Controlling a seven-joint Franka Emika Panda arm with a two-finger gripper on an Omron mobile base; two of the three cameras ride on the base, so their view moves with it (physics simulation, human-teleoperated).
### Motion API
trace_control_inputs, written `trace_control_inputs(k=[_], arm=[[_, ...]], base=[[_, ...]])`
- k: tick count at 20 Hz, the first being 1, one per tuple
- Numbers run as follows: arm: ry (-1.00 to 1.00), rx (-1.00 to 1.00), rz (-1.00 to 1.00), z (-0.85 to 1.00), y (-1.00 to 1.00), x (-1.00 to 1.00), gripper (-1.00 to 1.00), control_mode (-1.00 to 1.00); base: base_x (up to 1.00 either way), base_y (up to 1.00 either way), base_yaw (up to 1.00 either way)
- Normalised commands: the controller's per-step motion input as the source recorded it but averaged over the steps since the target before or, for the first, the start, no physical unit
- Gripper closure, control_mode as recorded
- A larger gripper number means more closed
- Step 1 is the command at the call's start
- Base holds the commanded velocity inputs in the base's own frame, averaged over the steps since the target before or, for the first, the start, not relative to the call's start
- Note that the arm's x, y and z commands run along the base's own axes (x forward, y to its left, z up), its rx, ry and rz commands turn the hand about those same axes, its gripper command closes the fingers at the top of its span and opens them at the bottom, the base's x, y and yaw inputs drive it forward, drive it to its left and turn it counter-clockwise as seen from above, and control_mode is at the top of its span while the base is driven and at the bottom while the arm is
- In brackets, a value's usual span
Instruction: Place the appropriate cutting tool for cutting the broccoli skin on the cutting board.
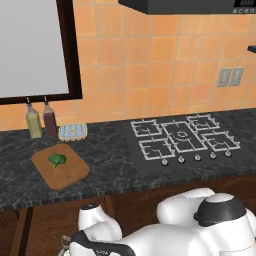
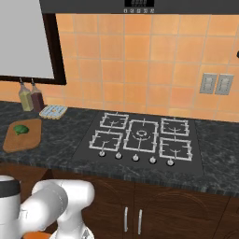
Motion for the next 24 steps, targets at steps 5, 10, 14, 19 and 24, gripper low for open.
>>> trace_control_inputs(k=[5,10,14,19,24], arm=[[0.04,0.00,0.06,0.05,0.00,0.66,-1.00,-1.00],[0.00,0.00,0.06,0.00,0.01,0.48,-1.00,-1.00],[0.00,0.00,0.04,-0.05,0.15,0.30,-1.00,-1.00],[0.00,-0.01,0.04,-0.17,0.25,0.10,-1.00,-1.00],[-0.04,-0.02,0.02,-0.27,0.26,0.07,-1.00,-1.00]], base=[[0.00,0.00,0.00],[0.00,0.00,0.00],[0.00,0.00,0.00],[0.00,0.00,0.00],[0.00,0.00,0.00]])
